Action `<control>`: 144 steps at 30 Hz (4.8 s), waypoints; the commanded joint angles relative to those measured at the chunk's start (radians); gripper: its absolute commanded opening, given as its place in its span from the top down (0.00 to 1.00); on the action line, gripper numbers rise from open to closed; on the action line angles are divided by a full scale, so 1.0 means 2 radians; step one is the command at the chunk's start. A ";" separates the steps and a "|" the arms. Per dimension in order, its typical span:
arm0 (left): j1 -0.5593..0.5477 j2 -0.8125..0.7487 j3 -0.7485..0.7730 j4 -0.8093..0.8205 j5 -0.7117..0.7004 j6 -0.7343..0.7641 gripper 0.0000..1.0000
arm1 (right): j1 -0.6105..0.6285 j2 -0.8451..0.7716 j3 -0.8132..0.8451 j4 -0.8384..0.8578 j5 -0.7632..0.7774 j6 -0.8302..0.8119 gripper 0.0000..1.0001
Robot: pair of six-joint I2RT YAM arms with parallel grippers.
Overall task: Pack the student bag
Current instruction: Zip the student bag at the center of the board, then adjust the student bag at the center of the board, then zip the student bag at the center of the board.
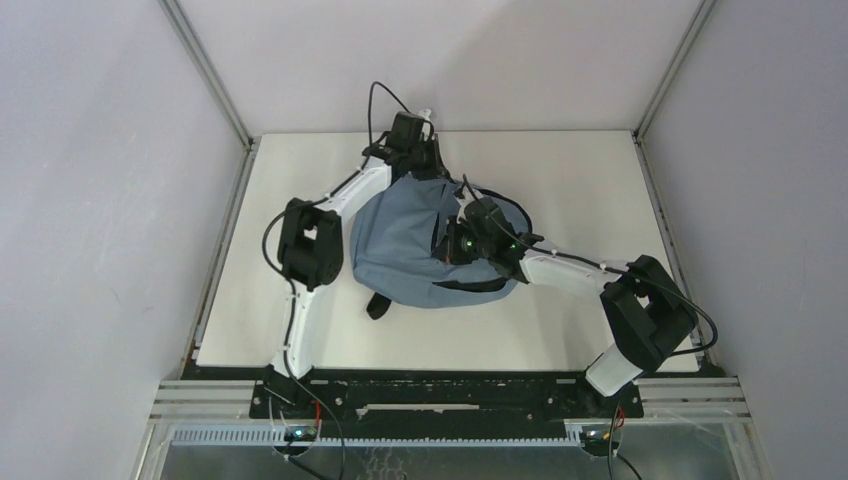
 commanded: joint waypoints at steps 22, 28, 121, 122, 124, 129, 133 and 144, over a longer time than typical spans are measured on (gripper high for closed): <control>0.018 -0.321 -0.209 0.023 -0.111 0.059 0.37 | -0.153 -0.172 0.013 -0.180 0.023 -0.012 0.28; -0.001 -0.463 -0.434 0.012 -0.132 0.024 0.34 | -0.276 -0.133 0.006 -0.171 -0.058 0.022 0.30; -0.121 -0.275 -0.351 -0.003 -0.184 -0.038 0.63 | -0.348 -0.185 -0.133 -0.176 -0.062 0.042 0.61; -0.121 -0.275 -0.351 -0.004 -0.183 -0.039 0.63 | -0.348 -0.186 -0.133 -0.177 -0.061 0.041 0.61; -0.121 -0.273 -0.349 -0.005 -0.183 -0.039 0.63 | -0.348 -0.187 -0.133 -0.177 -0.061 0.042 0.61; -0.121 -0.272 -0.346 -0.009 -0.198 -0.041 0.64 | -0.348 -0.185 -0.133 -0.174 -0.064 0.045 0.61; -0.121 -0.267 -0.337 -0.014 -0.205 -0.037 0.51 | -0.348 -0.186 -0.133 -0.173 -0.067 0.046 0.61; -0.119 -0.234 -0.299 -0.022 -0.235 0.024 0.54 | -0.348 -0.183 -0.133 -0.169 -0.075 0.052 0.62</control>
